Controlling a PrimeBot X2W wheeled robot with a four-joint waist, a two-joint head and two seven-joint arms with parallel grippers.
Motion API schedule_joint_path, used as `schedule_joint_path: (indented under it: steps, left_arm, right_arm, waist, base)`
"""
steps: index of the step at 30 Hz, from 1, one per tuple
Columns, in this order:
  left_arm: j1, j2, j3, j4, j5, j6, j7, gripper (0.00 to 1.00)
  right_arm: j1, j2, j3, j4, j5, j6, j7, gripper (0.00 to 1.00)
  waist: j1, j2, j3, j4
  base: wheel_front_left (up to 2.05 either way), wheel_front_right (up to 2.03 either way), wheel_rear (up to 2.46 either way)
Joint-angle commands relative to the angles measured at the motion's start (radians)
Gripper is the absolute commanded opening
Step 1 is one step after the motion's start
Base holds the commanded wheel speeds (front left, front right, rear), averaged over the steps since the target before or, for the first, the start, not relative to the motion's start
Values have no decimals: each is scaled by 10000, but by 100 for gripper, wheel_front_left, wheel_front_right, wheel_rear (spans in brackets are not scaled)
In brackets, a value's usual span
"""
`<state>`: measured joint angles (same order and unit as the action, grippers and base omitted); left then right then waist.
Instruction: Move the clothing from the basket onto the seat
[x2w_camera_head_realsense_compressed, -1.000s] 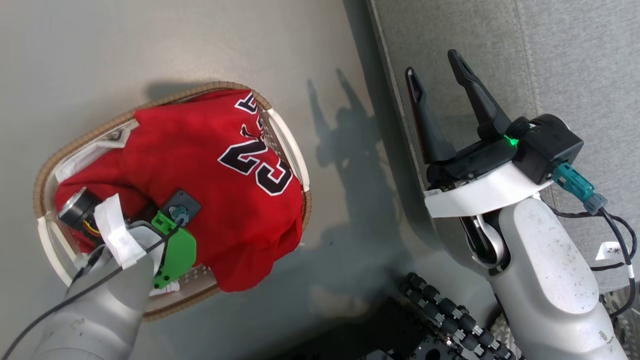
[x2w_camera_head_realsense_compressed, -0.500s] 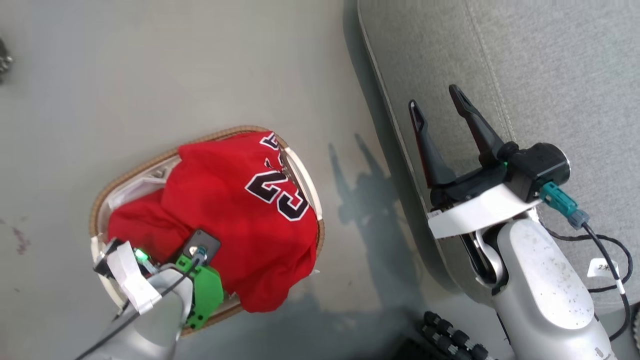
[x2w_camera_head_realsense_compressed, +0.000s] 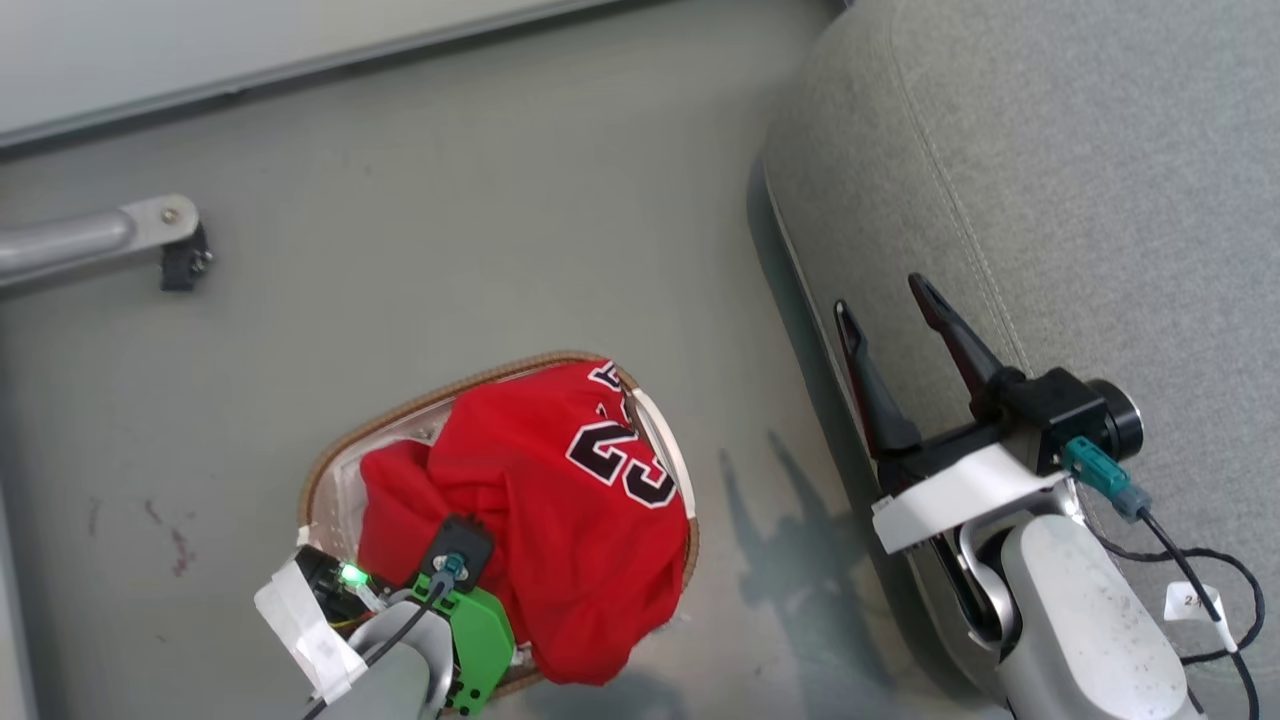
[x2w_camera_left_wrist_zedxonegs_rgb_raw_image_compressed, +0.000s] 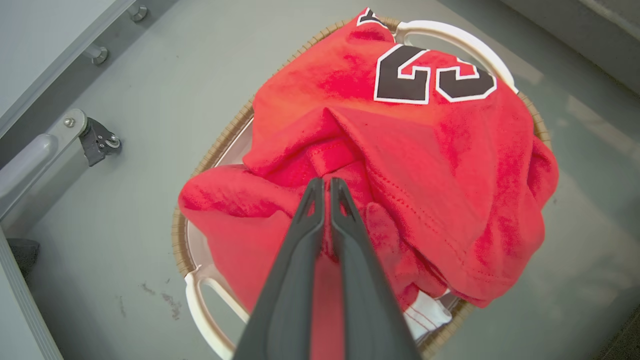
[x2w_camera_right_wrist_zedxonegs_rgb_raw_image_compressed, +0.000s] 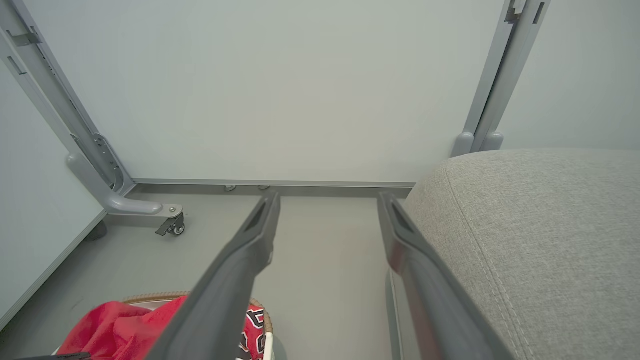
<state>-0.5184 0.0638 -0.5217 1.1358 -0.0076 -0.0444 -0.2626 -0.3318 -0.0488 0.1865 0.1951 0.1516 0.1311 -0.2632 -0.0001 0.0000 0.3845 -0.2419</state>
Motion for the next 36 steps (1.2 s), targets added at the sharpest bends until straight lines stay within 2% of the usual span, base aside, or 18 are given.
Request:
schedule_joint_path:
  steps: [1,9,20,36]
  left_arm:
    - [262,-12,33,-208,-158,8,-29,0]
    - [1020,-57,276,-1868,-670,183,-19,0]
    - [1652,-96,800,-4095,-1237,275,-20,0]
    - [1332,-117,1125,-7247,-2279,465,-21,0]
  right_arm:
    - [251,-44,-43,50,-53,-7,-24,100]
    - [965,-44,-223,176,-196,-7,-24,100]
    - [1461,-44,-200,250,-209,-7,-24,100]
    - [1844,-42,-75,306,-241,-7,-24,100]
  waist:
    - [1,0,-965,519]
    - [1,0,-1906,812]
    - [1,0,-2659,1013]
    - [1,0,-3223,1129]
  base:
    - [0,0,0]
    - [0,0,0]
    - [0,0,0]
    - [0,0,0]
